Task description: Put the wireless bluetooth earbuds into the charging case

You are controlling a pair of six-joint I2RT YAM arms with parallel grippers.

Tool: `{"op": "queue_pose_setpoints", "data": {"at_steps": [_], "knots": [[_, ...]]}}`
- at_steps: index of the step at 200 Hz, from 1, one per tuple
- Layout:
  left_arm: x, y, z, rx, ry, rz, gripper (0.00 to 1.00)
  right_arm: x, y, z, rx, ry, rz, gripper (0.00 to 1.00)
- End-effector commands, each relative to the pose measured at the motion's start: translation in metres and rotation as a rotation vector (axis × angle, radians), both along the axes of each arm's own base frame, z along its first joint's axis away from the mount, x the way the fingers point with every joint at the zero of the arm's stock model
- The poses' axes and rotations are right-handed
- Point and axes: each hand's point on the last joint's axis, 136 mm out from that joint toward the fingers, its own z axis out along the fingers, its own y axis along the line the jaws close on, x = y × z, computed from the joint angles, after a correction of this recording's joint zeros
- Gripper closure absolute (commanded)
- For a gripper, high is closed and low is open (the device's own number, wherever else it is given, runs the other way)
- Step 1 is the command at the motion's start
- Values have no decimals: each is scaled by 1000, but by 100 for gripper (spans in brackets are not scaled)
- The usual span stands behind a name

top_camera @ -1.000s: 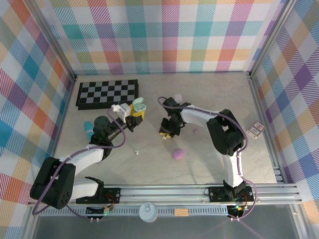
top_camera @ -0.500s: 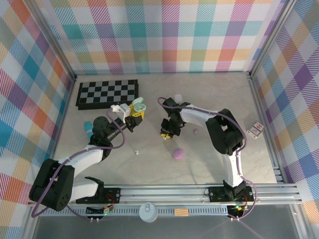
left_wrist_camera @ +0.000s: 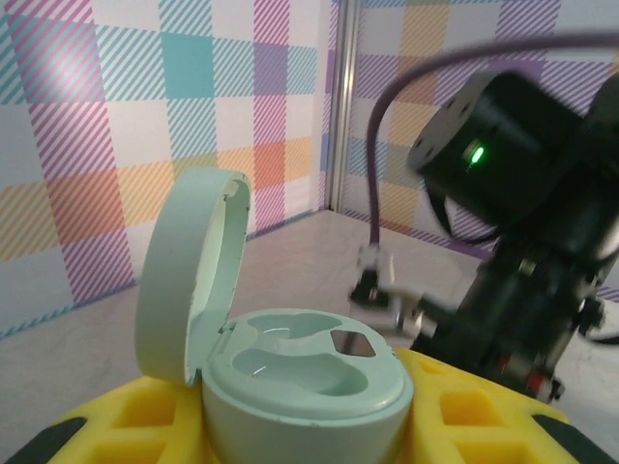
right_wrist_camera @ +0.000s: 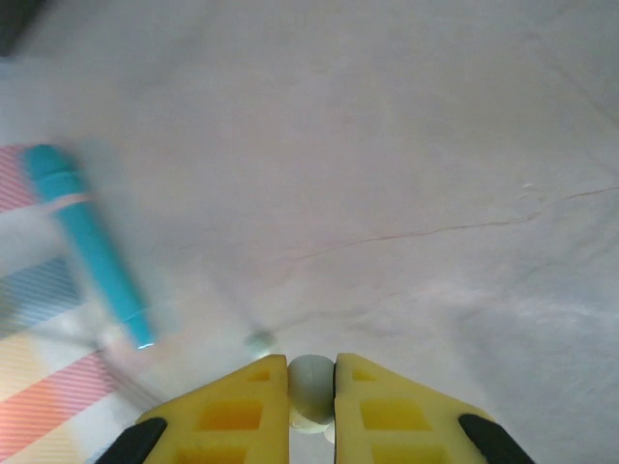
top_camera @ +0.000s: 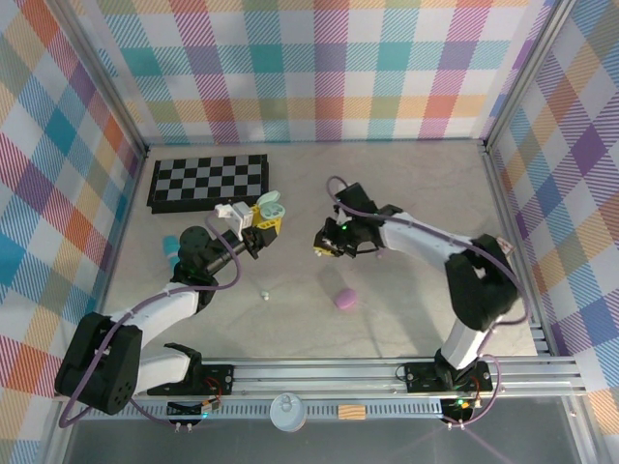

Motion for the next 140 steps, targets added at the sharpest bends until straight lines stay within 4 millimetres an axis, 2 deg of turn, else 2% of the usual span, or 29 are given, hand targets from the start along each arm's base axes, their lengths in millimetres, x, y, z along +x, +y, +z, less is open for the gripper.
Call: {"op": "queue_pose_setpoints", "data": {"at_steps": [1,26,46,94,140], "knots": [[-10,-9,15,-15,-25,-57,68,8,7,48,283,-41,19,86],[-15,-13,20,-22,-30,-73,68,1,-1,82,456,-16,51,86],[-18,-14,22,-18,-25,-82,68,-3,-6,101,576,14,84,86],[-27,-19,21,9,-11,-108,68,-16,-4,120,674,-12,214,86],[-34,-26,22,15,-11,-145,68,-18,-3,135,728,-45,257,87]]}}
